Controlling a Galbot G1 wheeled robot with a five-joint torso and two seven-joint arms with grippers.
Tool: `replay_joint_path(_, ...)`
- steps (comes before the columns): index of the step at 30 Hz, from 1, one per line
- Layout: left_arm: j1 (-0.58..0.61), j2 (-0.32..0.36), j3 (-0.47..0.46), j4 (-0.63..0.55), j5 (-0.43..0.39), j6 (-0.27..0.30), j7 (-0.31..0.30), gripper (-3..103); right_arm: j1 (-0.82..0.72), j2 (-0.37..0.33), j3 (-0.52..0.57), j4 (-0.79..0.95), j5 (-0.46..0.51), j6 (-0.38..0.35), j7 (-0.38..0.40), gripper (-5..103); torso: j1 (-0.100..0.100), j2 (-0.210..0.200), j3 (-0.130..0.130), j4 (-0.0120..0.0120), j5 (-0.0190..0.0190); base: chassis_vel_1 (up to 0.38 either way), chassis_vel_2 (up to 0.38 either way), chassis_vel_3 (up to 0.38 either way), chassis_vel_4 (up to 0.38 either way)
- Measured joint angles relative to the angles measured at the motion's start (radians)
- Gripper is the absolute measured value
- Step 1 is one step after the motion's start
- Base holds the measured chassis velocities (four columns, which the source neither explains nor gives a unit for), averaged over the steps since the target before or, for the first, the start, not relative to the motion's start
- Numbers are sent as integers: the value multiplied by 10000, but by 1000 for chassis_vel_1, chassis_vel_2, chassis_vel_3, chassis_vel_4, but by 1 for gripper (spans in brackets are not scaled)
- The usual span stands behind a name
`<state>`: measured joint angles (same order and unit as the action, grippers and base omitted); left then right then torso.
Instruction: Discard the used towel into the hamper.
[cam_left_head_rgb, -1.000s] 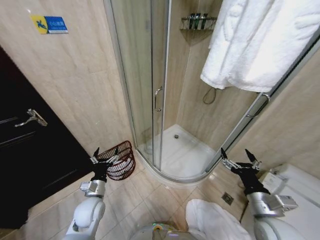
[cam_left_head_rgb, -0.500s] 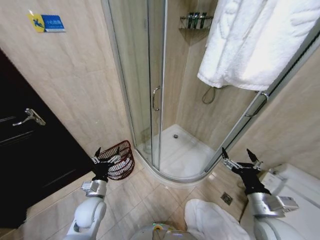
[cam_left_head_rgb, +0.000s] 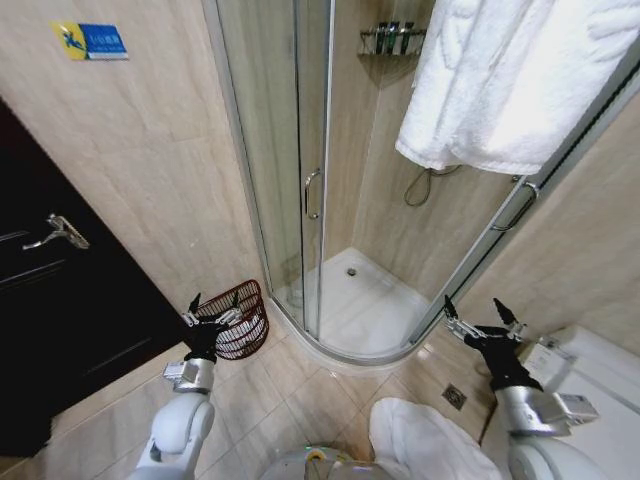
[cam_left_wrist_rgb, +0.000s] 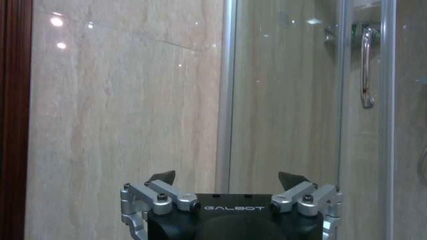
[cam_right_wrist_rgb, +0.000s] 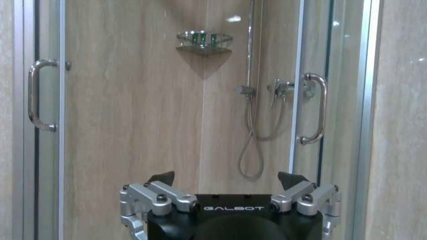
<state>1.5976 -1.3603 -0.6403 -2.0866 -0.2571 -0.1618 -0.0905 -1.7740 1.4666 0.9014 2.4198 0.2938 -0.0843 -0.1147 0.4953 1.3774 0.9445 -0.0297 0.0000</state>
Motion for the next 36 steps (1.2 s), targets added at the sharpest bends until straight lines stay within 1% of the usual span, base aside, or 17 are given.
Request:
replay_joint_path(7, -6, -6, 9, 1, 9, 0, -1, 100, -7, -16, 5, 24, -9, -9, 16, 100, 5, 9, 6, 0, 0, 8, -7, -5, 5)
replay_joint_path(30, 37, -114, 17, -160, 95, 17, 4, 100, 47, -153, 24, 56, 21, 7, 102, 100, 17, 37, 19, 0, 0, 52, -51, -54, 56)
replay_joint_path(34, 47, -152, 19, -215, 104, 21, 9, 100, 160, -383, 167, -13, 226, 103, 226, 100, 16, 40, 19, -1, 2, 0, 0, 0, 0)
replay_joint_path(36, 96, -171, 13, -240, 110, 16, 12, 100, 333, -873, 456, -45, 752, 100, 229, 100, 17, 40, 21, -1, 1, 0, 0, 0, 0)
